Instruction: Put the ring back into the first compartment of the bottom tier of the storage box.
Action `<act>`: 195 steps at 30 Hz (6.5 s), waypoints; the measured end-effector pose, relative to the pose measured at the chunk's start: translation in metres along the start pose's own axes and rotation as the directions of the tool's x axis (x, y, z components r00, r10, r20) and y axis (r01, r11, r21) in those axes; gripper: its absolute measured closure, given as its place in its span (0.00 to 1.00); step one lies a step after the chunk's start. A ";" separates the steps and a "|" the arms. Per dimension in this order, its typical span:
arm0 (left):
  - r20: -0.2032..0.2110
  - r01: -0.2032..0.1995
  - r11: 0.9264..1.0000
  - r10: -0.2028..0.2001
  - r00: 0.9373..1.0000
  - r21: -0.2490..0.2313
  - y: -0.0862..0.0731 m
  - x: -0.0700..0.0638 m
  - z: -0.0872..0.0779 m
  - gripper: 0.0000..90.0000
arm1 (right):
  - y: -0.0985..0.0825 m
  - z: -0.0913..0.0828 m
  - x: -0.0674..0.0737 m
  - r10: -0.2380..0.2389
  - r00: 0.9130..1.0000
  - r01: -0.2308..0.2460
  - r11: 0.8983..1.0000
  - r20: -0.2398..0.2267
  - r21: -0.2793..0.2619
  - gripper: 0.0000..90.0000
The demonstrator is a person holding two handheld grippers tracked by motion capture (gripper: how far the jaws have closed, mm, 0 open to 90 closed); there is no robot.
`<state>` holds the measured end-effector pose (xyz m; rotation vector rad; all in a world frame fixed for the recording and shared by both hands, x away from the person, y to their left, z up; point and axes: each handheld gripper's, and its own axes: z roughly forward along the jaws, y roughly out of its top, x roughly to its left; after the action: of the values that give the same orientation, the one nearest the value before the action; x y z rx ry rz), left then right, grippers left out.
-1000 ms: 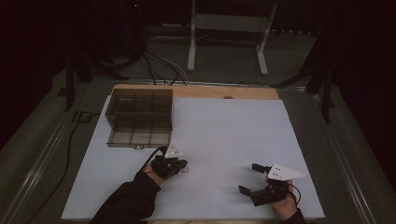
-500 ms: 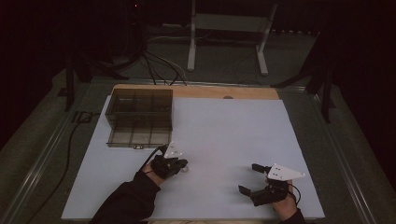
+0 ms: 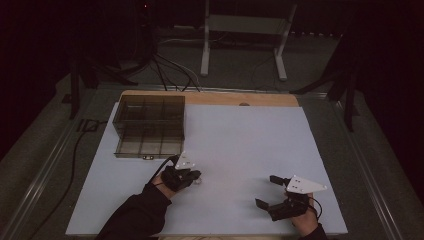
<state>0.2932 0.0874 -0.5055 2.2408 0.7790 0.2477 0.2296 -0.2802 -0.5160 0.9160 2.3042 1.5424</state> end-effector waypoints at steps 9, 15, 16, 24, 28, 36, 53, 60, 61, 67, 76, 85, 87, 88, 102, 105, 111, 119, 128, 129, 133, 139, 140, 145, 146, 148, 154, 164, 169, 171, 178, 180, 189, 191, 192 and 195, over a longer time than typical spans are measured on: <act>-0.004 0.002 1.000 -0.002 1.000 -0.013 0.002 0.002 -0.005 1.00 | 0.000 0.000 0.000 0.000 1.000 0.000 1.000 0.001 -0.002 0.00; -0.012 0.011 1.000 -0.011 1.000 -0.027 0.003 0.006 -0.009 1.00 | 0.000 0.000 0.000 0.003 1.000 -0.003 1.000 0.001 -0.003 0.00; -0.012 0.011 1.000 -0.011 1.000 -0.027 0.003 0.006 -0.009 1.00 | 0.000 0.000 0.000 0.002 1.000 -0.002 1.000 0.001 -0.002 0.00; -0.023 0.021 0.999 -0.022 0.999 -0.046 0.004 0.010 -0.015 1.00 | 0.000 0.000 0.000 0.003 1.000 -0.003 1.000 0.001 -0.003 0.00; -0.033 0.023 0.998 -0.025 0.999 -0.057 0.005 0.013 -0.018 1.00 | 0.000 0.000 0.000 0.004 1.000 -0.004 1.000 0.001 -0.004 0.00; -0.051 0.035 0.997 -0.038 0.998 -0.072 0.005 0.017 -0.024 1.00 | 0.000 0.000 0.000 0.005 1.000 -0.005 1.000 0.002 -0.004 0.00; -0.085 0.049 0.995 -0.057 0.995 -0.092 0.003 0.027 -0.034 1.00 | 0.000 -0.001 -0.001 0.003 1.000 -0.003 1.000 0.004 -0.004 0.00; -0.106 0.067 0.991 -0.079 0.991 -0.113 0.001 0.034 -0.042 1.00 | 0.000 -0.001 -0.001 0.004 1.000 -0.004 1.000 0.007 -0.008 0.00; -0.109 0.067 0.992 -0.079 0.991 -0.110 0.001 0.035 -0.043 1.00 | 0.000 -0.001 -0.001 0.004 1.000 -0.004 1.000 0.006 -0.006 0.00; -0.131 0.072 0.990 -0.088 0.988 -0.120 0.000 0.041 -0.050 1.00 | 0.000 -0.001 -0.001 0.004 1.000 -0.004 1.000 0.006 -0.007 0.00; -0.150 0.094 0.985 -0.115 0.982 -0.143 -0.002 0.049 -0.060 1.00 | 0.000 -0.001 -0.001 0.004 1.000 -0.004 1.000 0.006 -0.007 0.00; -0.178 0.116 0.978 -0.146 0.973 -0.171 -0.005 0.060 -0.071 1.00 | 0.000 -0.001 0.000 0.004 1.000 -0.004 1.000 0.006 -0.005 0.00; -0.185 0.122 0.977 -0.155 0.970 -0.177 -0.006 0.063 -0.074 1.00 | 0.000 -0.001 0.000 0.004 1.000 -0.004 1.000 0.007 -0.005 0.00; -0.189 0.126 0.975 -0.161 0.969 -0.183 -0.007 0.065 -0.076 1.00 | 0.000 -0.001 0.000 0.004 1.000 -0.004 1.000 0.007 -0.005 0.00; -0.237 0.173 0.959 -0.226 0.945 -0.225 -0.016 0.085 -0.093 1.00 | 0.000 -0.001 0.000 0.004 1.000 -0.004 1.000 0.006 -0.006 0.00; -0.250 0.186 0.954 -0.244 0.937 -0.236 -0.019 0.090 -0.097 1.00 | 0.000 -0.001 0.000 0.003 1.000 -0.003 1.000 0.006 -0.009 0.00; -0.275 0.213 0.944 -0.281 0.920 -0.252 -0.027 0.100 -0.103 1.00 | 0.000 -0.001 0.000 0.002 1.000 -0.002 1.000 0.006 -0.007 0.00; -0.308 0.245 0.930 -0.326 0.894 -0.276 -0.036 0.113 -0.105 1.00 | 0.000 -0.001 0.000 0.003 1.000 -0.003 1.000 0.005 -0.005 0.00; -0.332 0.289 0.903 -0.392 0.858 -0.318 -0.048 0.128 -0.111 1.00 | 0.000 0.000 0.000 0.005 1.000 -0.005 1.000 0.004 -0.005 0.00; -0.335 0.293 0.901 -0.397 0.855 -0.320 -0.049 0.129 -0.110 1.00 | 0.000 0.000 0.000 0.005 1.000 -0.005 1.000 0.004 -0.005 0.00; -0.347 0.300 0.897 -0.408 0.844 -0.326 -0.052 0.133 -0.110 1.00 | 0.000 0.000 0.000 0.005 1.000 -0.005 1.000 0.004 -0.003 0.00; -0.358 0.318 0.889 -0.430 0.829 -0.331 -0.057 0.141 -0.108 1.00 | 0.000 -0.001 0.000 0.007 1.000 -0.007 1.000 0.006 -0.005 0.00; -0.360 0.322 0.886 -0.435 0.825 -0.334 -0.058 0.142 -0.108 1.00 | 0.000 -0.001 0.000 0.006 1.000 -0.005 1.000 0.005 -0.005 0.00; -0.358 0.340 0.879 -0.453 0.817 -0.334 -0.063 0.148 -0.106 1.00 | 0.000 -0.001 0.000 0.006 1.000 -0.006 1.000 0.007 -0.004 0.00; -0.359 0.344 0.877 -0.456 0.814 -0.334 -0.064 0.149 -0.105 1.00 | 0.000 -0.001 0.000 0.006 1.000 -0.006 1.000 0.007 -0.004 0.00; -0.360 0.352 0.875 -0.463 0.810 -0.333 -0.065 0.151 -0.104 1.00 | 0.000 -0.001 0.000 0.005 1.000 -0.005 1.000 0.007 -0.004 0.00; -0.363 0.369 0.867 -0.480 0.799 -0.334 -0.069 0.157 -0.101 1.00 | -0.001 -0.001 0.001 0.004 1.000 -0.004 1.000 0.008 -0.005 0.00; -0.360 0.399 0.859 -0.501 0.787 -0.322 -0.075 0.165 -0.096 1.00 | -0.001 -0.002 0.001 0.004 1.000 -0.004 1.000 0.010 -0.004 0.00; -0.362 0.414 0.858 -0.506 0.783 -0.305 -0.078 0.167 -0.092 1.00 | -0.001 -0.002 0.001 0.004 1.000 -0.004 1.000 0.011 -0.003 0.00; -0.364 0.418 0.857 -0.508 0.780 -0.301 -0.078 0.168 -0.090 1.00 | -0.001 -0.002 0.001 0.004 1.000 -0.004 1.000 0.011 -0.003 0.00; -0.372 0.417 0.862 -0.502 0.780 -0.288 -0.078 0.168 -0.088 1.00 | -0.001 -0.002 0.001 0.005 1.000 -0.005 1.000 0.009 -0.003 0.00; -0.371 0.430 0.856 -0.514 0.773 -0.287 -0.079 0.169 -0.087 0.98 | -0.001 -0.002 0.001 0.004 1.000 -0.004 1.000 0.009 -0.002 0.00; -0.424 0.425 0.854 -0.519 0.742 -0.300 -0.074 0.164 -0.094 0.80 | -0.001 -0.002 0.001 0.004 1.000 -0.004 1.000 0.008 -0.001 0.00; -0.421 0.429 0.851 -0.524 0.740 -0.303 -0.074 0.164 -0.095 0.76 | -0.001 -0.002 0.001 0.005 1.000 -0.005 1.000 0.008 -0.003 0.00; -0.416 0.429 0.852 -0.522 0.745 -0.301 -0.074 0.163 -0.095 0.74 | -0.001 -0.002 0.001 0.005 1.000 -0.005 1.000 0.008 -0.004 0.00; -0.413 0.423 0.853 -0.519 0.748 -0.305 -0.072 0.161 -0.095 0.69 | -0.001 -0.002 0.001 0.006 1.000 -0.006 1.000 0.007 -0.003 0.00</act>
<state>0.3512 0.2794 -0.4975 1.7280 1.4983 0.6196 0.2276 -0.2816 -0.5157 0.9268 2.2962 1.5414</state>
